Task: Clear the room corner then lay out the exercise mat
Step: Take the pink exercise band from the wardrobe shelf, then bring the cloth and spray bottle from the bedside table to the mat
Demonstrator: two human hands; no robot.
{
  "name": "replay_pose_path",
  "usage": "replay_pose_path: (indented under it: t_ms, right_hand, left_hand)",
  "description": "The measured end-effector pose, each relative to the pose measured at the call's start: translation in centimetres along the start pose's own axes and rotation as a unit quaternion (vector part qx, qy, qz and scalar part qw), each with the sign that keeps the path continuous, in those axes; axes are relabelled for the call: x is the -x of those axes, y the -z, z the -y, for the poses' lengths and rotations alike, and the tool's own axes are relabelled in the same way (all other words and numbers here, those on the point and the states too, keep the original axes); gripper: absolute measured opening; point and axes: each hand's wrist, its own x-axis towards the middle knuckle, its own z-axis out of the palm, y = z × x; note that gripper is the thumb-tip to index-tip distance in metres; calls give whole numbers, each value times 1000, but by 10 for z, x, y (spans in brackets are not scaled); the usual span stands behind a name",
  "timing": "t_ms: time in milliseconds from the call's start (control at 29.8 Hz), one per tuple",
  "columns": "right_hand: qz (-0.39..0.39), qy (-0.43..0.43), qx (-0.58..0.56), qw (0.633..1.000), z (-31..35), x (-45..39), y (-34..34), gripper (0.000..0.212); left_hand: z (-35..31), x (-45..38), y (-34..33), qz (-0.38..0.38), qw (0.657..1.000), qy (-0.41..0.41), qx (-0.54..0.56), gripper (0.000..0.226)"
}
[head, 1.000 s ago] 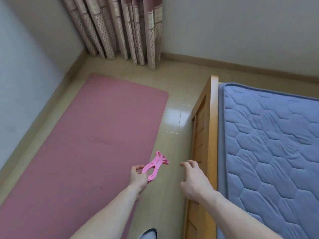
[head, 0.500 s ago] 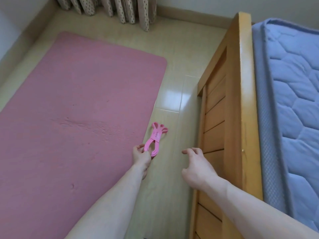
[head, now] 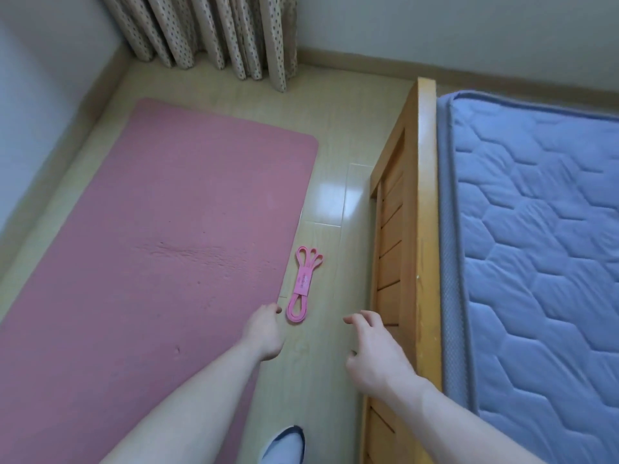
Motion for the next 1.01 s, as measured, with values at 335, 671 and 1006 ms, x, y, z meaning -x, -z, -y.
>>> replay_pose_path:
  t_ms: [335, 671, 1006]
  right_hand:
    - [-44, 0, -27, 999, 71, 315, 64, 65]
    - [-89, 5, -77, 993, 61, 618, 16, 69]
    - [-113, -62, -117, 985, 54, 793, -112, 69]
  left_hand:
    - [-26, 351, 115, -31, 992, -86, -89, 54]
    - [31, 677, 95, -37, 976, -182, -112, 53]
    - [101, 824, 68, 0, 940, -285, -187, 52]
